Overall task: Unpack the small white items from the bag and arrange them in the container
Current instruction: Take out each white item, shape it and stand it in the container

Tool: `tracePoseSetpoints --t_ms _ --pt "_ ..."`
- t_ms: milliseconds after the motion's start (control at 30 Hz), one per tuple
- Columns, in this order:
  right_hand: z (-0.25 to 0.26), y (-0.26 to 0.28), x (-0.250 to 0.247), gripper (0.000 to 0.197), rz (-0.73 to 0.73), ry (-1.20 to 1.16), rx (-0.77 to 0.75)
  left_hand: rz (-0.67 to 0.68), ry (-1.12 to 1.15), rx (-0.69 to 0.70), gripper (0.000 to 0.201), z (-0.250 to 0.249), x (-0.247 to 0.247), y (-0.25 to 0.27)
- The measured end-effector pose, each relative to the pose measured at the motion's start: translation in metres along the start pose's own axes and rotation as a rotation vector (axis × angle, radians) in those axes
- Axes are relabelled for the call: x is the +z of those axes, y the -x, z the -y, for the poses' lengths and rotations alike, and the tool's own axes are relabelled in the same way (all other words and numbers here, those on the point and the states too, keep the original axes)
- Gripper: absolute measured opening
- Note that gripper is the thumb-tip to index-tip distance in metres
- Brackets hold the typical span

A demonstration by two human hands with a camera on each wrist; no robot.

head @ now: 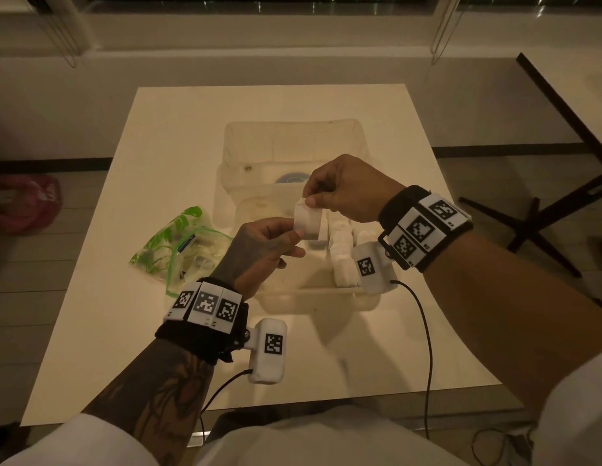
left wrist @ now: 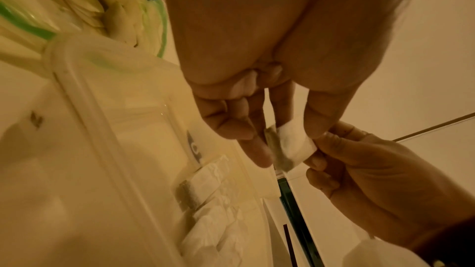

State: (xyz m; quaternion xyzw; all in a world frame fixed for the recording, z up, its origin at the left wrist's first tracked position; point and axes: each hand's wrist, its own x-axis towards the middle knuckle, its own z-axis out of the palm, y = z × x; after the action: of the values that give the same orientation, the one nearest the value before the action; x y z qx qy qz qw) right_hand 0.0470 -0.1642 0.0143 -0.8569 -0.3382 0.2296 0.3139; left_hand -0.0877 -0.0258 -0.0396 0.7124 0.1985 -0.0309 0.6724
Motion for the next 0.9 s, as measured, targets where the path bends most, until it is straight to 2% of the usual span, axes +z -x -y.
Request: tracePoseSetpoints --t_ms 233,467,700,833,900 --pt "-0.023 -0.015 0.022 0.006 0.022 0.118 0.115 -0.208 -0.054 -0.147 0.008 0.01 -0.018 -0.006" --pt "-0.041 -0.033 0.046 0.014 0.206 0.371 0.223 -0.218 -0.234 -0.201 0.013 0.015 -0.025 -0.005" --pt "-0.044 -0.045 0.048 0.016 0.24 0.545 0.226 -0.22 -0.287 -0.196 0.015 0.017 -0.029 -0.002" --pt "-0.046 -0.051 0.05 0.005 0.209 0.594 0.269 -0.222 -0.29 -0.213 0.017 0.019 -0.032 -0.004" --pt "-0.047 -0.052 0.051 0.011 0.187 0.633 0.287 -0.22 -0.299 -0.22 0.018 0.019 -0.032 -0.005"
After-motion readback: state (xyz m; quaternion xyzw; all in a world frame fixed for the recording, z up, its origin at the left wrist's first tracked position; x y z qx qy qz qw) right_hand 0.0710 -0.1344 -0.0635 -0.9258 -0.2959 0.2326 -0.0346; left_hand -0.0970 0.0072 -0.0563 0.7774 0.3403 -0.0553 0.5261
